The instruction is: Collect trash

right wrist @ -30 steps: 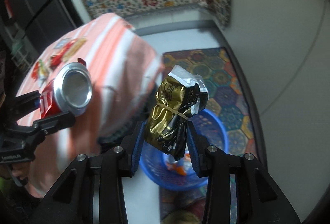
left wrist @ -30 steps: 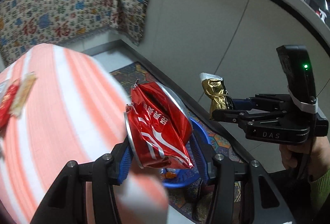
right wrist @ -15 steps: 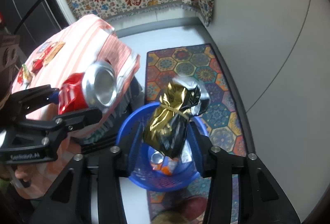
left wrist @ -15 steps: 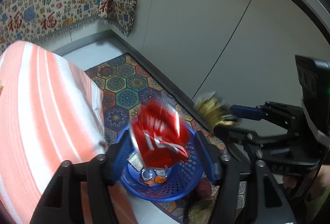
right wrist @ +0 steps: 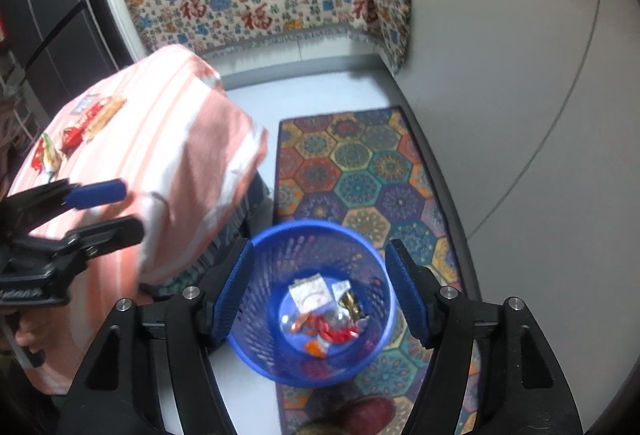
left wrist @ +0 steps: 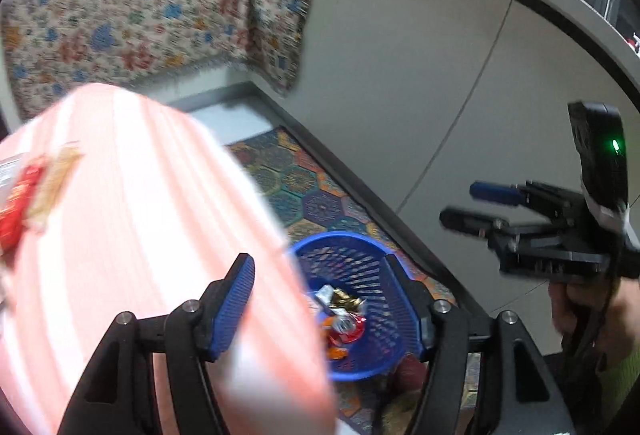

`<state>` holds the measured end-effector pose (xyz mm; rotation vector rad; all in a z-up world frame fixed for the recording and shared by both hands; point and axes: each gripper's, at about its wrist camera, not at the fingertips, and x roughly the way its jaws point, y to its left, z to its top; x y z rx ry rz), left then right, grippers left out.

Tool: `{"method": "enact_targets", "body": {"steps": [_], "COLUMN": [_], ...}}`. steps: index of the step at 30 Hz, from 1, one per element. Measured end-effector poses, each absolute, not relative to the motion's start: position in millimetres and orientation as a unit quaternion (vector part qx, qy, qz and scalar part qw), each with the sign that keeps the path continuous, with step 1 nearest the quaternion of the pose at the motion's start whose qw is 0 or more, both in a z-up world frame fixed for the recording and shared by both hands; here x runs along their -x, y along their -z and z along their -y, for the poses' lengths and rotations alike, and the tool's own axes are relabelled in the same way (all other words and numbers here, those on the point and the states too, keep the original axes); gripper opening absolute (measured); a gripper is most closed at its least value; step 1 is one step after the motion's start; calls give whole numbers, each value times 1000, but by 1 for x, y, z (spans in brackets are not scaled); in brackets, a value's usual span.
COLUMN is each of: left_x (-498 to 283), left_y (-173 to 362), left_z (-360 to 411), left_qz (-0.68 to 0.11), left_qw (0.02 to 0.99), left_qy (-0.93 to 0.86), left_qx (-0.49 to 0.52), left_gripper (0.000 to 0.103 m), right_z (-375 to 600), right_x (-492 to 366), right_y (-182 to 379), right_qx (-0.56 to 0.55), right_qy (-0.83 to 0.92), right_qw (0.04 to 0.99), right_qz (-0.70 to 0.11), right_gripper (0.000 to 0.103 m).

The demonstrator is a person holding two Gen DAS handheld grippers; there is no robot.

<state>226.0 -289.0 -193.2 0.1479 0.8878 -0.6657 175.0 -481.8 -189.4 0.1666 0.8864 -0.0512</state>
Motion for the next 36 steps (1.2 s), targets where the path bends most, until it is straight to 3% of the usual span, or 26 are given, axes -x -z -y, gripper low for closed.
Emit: {"method": "enact_targets", "body": {"steps": [18, 25, 29, 36], "left_x": [-188, -197, -199, -241], "left_y": [195, 198, 198, 171], "left_z": [38, 5, 0, -27], "left_qz": [-428, -437, -440, -421], "left_qw": [900, 899, 898, 906], "left_qy": [66, 27, 19, 30], "left_qx": [-47, -24, -24, 30], "left_gripper": [66, 71, 73, 73], "right_z": [252, 195, 187, 184], "right_x": [-212, -232, -244, -251], "right_y": [189, 209, 213, 213], "right_qx": [48, 84, 71, 67], "right_qy": [-173, -202, -199, -194], "right_qw": [899, 882, 881, 881], "right_qz": [-399, -417, -424, -426], "right_gripper": [82, 82, 91, 98]}}
